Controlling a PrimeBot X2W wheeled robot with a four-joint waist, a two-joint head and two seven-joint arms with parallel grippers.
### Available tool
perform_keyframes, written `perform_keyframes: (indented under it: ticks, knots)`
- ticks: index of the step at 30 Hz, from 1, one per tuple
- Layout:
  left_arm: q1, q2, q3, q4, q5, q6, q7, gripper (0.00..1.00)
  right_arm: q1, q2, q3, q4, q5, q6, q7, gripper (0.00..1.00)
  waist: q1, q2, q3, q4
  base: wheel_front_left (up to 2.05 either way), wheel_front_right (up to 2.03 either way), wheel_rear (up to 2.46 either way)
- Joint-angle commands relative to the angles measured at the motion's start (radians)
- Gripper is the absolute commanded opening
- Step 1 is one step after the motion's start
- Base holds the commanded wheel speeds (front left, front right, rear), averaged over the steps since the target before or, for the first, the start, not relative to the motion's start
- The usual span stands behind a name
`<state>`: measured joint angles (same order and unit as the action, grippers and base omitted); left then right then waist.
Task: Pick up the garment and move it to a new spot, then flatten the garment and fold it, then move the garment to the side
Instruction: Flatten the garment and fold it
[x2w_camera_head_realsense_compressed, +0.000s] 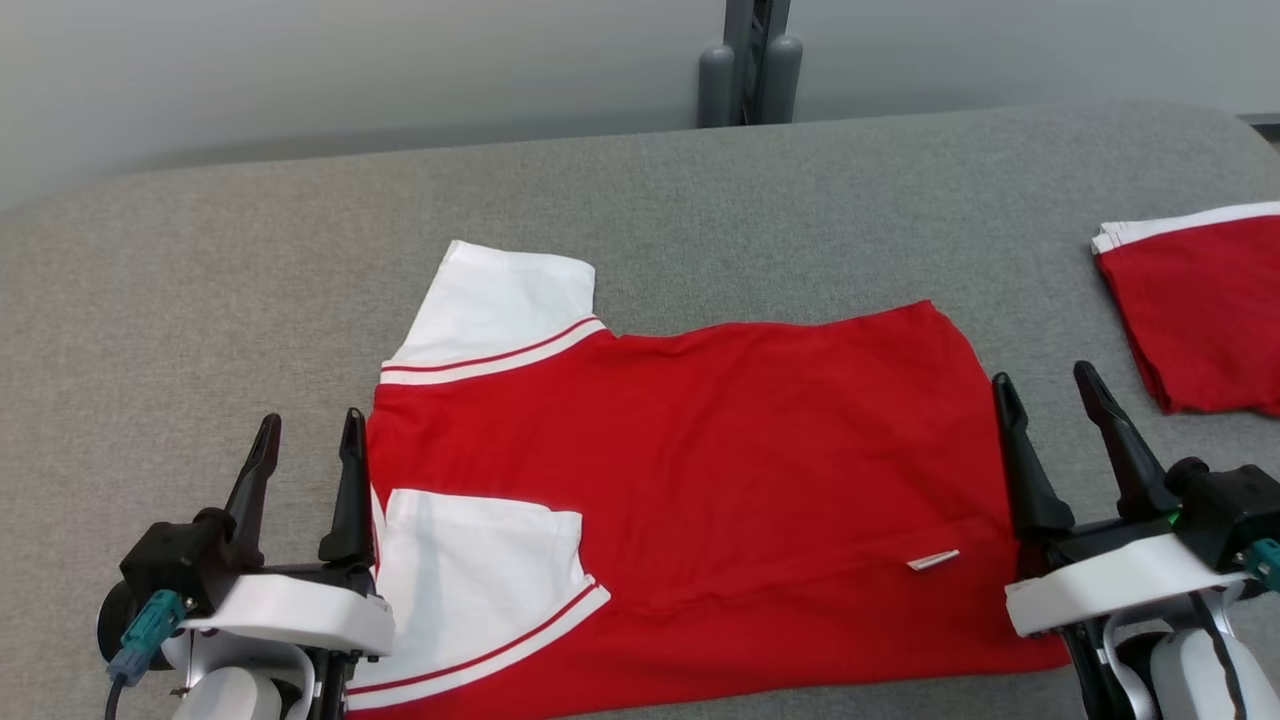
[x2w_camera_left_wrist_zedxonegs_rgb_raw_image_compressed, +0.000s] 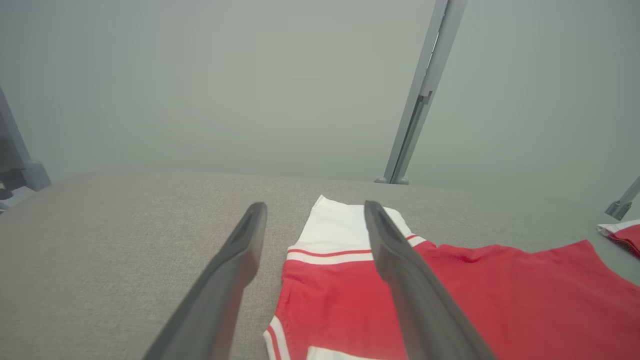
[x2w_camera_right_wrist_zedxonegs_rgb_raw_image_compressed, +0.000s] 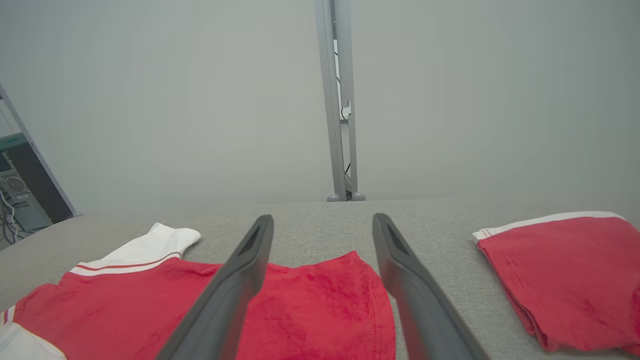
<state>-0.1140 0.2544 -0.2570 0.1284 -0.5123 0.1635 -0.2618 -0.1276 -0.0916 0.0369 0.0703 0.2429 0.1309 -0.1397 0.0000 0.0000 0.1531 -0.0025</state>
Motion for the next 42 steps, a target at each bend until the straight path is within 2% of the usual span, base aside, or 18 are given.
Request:
perform_keyframes:
  ticks: [1, 10, 12, 17, 24, 30, 36, 37, 38, 42]
  knots:
    - [-0.035, 0.005, 0.006, 0.028, 0.014, -0.013, -0.003, 1.00, -0.024, 0.001, 0.018, 0.004, -0.016, -0.001, -0.030, 1.00, 0.0000, 0.0000, 0.047, -0.021, 0.00, 0.00, 0.00]
    - [-0.252, 0.066, -0.025, 0.217, 0.080, -0.059, 0.044, 1.00, -0.094, 0.017, 0.055, -0.017, -0.029, -0.001, -0.074, 1.00, 0.0000, 0.0000, 0.192, -0.083, 0.00, 0.00, 0.00]
    - [-0.356, 0.093, -0.039, 0.278, 0.104, -0.077, 0.087, 1.00, -0.115, 0.024, 0.072, -0.039, -0.034, -0.001, -0.072, 1.00, 0.0000, 0.0000, 0.232, -0.109, 0.00, 0.00, 0.00]
    - [-0.501, 0.118, -0.069, 0.373, 0.139, -0.099, 0.167, 1.00, -0.141, 0.031, 0.091, -0.074, -0.046, -0.001, -0.068, 1.00, 0.0000, 0.0000, 0.281, -0.144, 0.00, 0.00, 0.00]
    - [-0.720, 0.134, -0.104, 0.549, 0.179, -0.104, 0.295, 1.00, -0.158, 0.038, 0.127, -0.116, -0.050, -0.001, -0.069, 1.00, 0.0000, 0.0000, 0.346, -0.200, 0.00, 0.00, 0.00]
    - [-0.791, 0.135, -0.133, 0.647, 0.194, -0.133, 0.316, 1.00, -0.135, 0.039, 0.117, -0.118, -0.026, -0.001, -0.079, 1.00, 0.0000, 0.0000, 0.358, -0.218, 0.00, 0.00, 0.00]
    - [-0.821, 0.127, -0.148, 0.714, 0.200, -0.138, 0.302, 1.00, -0.134, 0.039, 0.113, -0.104, -0.022, -0.001, -0.085, 1.00, 0.0000, 0.0000, 0.357, -0.220, 0.00, 0.00, 0.00]
    - [-0.825, 0.124, -0.152, 0.724, 0.196, -0.145, 0.306, 0.39, -0.135, 0.039, 0.113, -0.102, -0.022, -0.001, -0.085, 1.00, 0.0000, 0.0000, 0.356, -0.218, 0.00, 0.00, 0.00]
    - [-0.830, 0.123, -0.154, 0.737, 0.190, -0.156, 0.309, 0.00, -0.136, 0.039, 0.113, -0.100, -0.024, -0.001, -0.085, 1.00, 0.0000, 0.0000, 0.356, -0.216, 0.00, 0.00, 0.00]
    - [-0.846, 0.111, -0.158, 0.762, 0.182, -0.169, 0.287, 0.00, -0.139, 0.039, 0.106, -0.088, -0.029, -0.001, -0.085, 1.00, 0.0000, 0.0000, 0.349, -0.204, 0.00, 0.00, 0.00]
